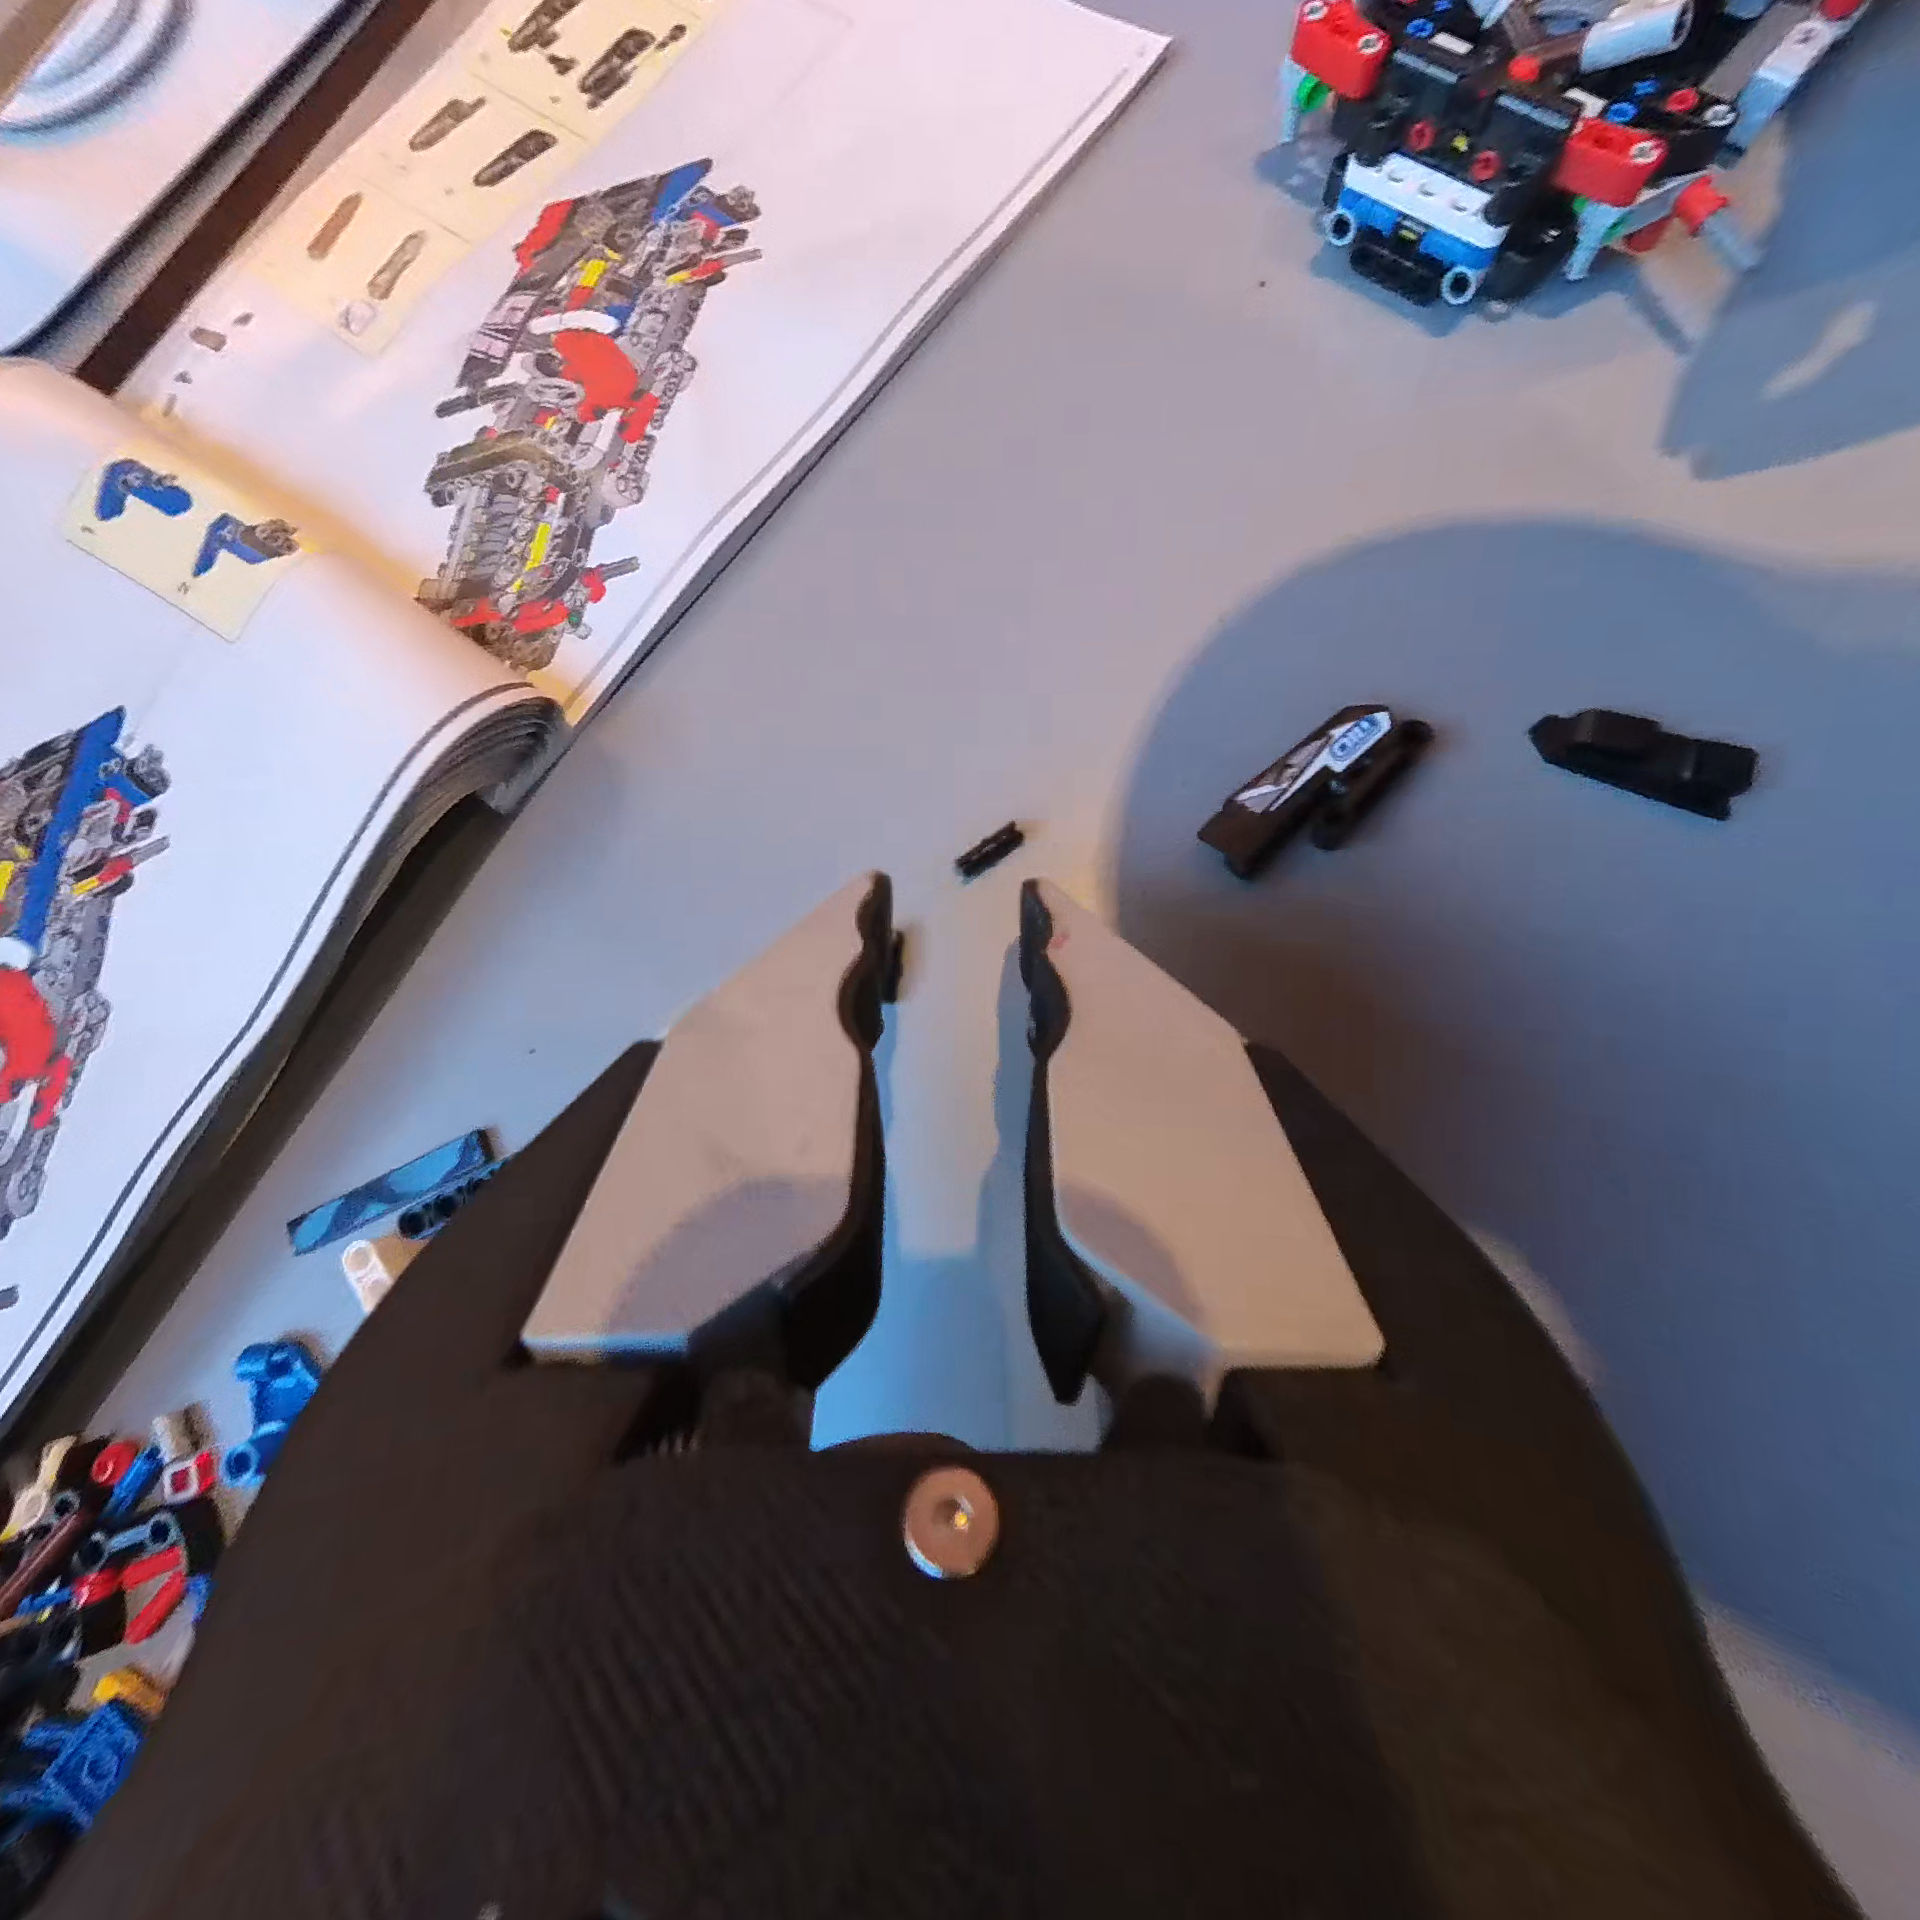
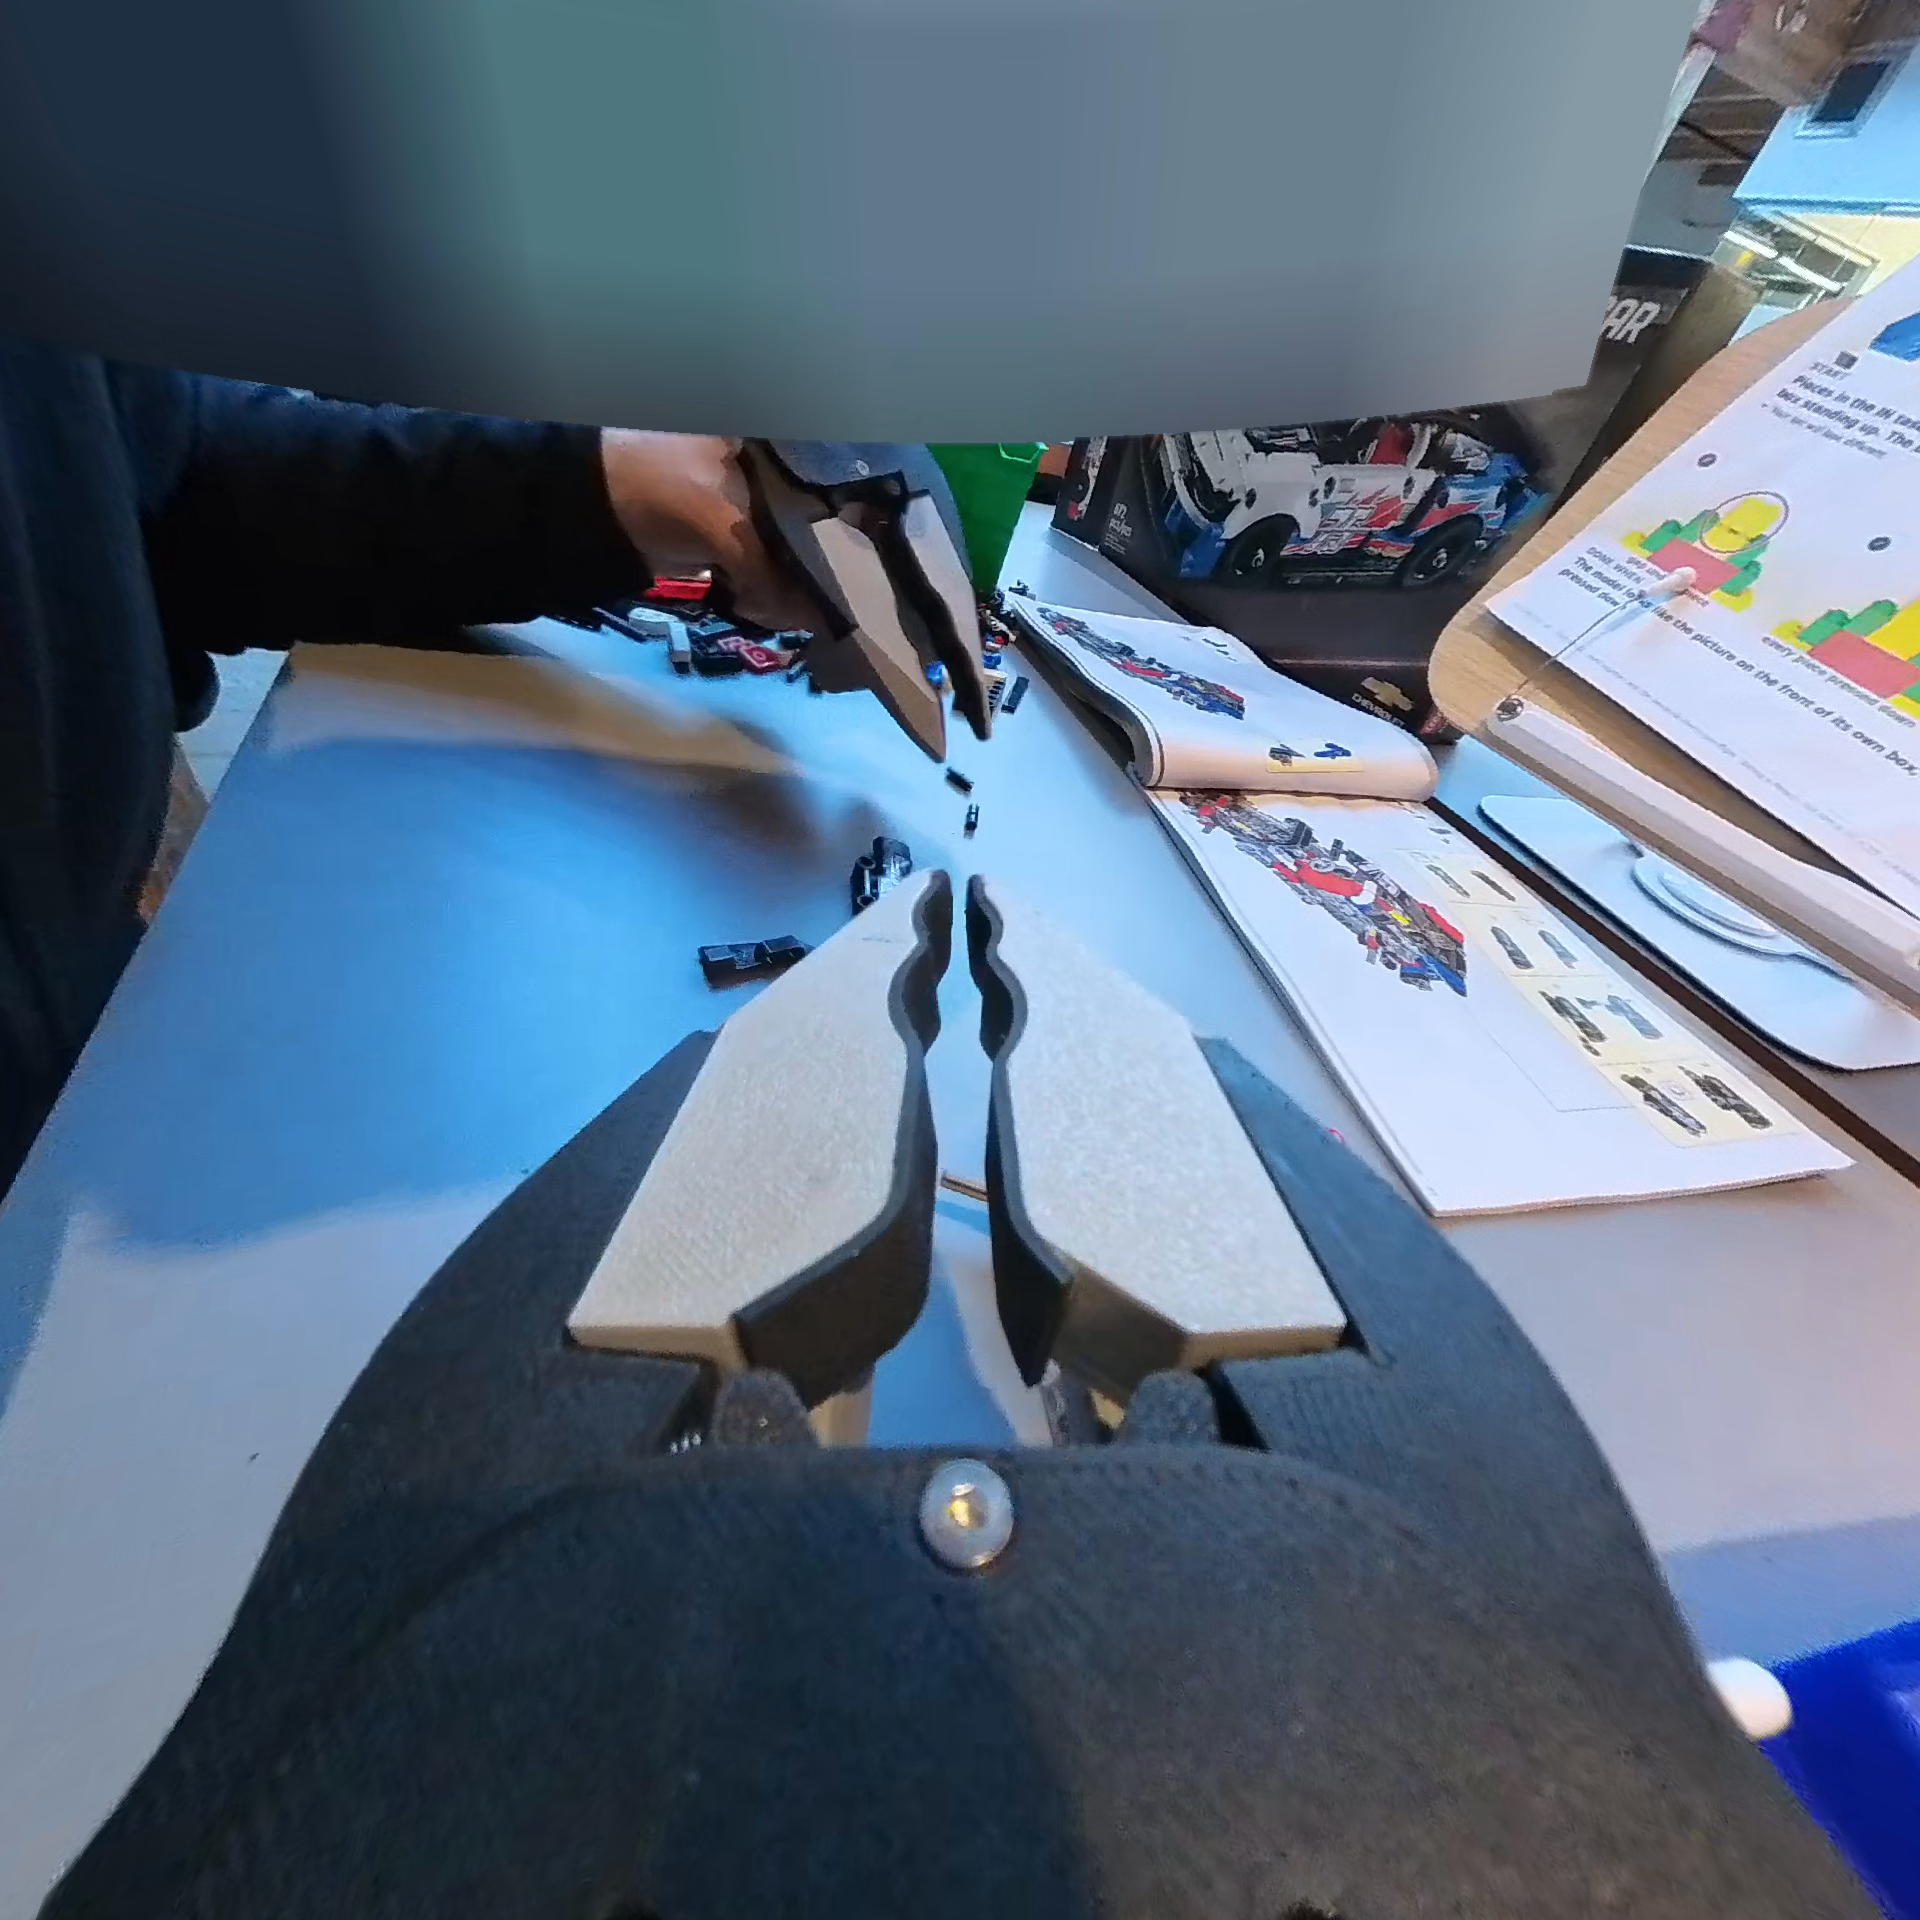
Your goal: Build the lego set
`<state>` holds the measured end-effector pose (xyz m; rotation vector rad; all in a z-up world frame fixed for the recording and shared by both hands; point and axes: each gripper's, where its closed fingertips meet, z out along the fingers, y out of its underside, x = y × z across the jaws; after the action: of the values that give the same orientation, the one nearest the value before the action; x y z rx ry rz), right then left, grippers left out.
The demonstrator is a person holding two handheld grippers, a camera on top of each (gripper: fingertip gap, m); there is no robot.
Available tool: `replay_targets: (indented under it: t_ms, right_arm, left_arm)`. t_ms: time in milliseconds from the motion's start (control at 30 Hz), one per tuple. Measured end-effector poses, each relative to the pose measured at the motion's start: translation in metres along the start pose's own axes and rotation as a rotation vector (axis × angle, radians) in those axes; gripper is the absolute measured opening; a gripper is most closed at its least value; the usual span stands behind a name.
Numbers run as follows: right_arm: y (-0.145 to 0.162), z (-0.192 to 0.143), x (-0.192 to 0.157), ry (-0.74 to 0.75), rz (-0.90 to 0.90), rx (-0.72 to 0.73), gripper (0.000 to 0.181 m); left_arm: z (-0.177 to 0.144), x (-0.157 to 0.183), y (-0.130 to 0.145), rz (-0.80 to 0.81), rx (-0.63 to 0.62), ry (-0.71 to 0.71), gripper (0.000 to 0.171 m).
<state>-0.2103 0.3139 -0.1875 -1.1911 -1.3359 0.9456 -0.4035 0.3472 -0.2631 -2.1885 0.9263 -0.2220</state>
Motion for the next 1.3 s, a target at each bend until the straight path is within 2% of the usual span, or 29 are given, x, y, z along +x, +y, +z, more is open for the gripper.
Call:
replay_targets:
  t_ms: [67,267,533,633,867,1300]
  right_arm:
    - [0.000,0.000,-0.001,-0.009,0.012,0.005,0.000]
    - [-0.001,-0.001,-0.003,-0.023,0.026,0.011,0.000]
    - [-0.001,-0.001,0.000,-0.025,0.055,0.015,0.001]
    - [0.000,0.000,0.001,-0.027,0.071,0.020,0.002]
    - [-0.001,0.000,0.000,-0.036,0.080,0.026,0.003]
    - [-0.006,-0.004,0.004,-0.005,0.065,0.046,0.002]
  left_arm:
    - [0.006,0.008,-0.001,0.027,-0.022,0.037,0.021]
    - [0.016,0.004,0.014,0.179,-0.171,0.013,0.017]
    - [0.013,-0.003,0.006,0.340,-0.231,0.070,0.016]
    - [0.018,0.002,0.008,0.349,-0.235,0.135,0.017]
    - [0.021,0.001,0.013,0.389,-0.283,0.187,0.018]
    - [0.023,0.003,0.014,0.398,-0.306,0.192,0.009]
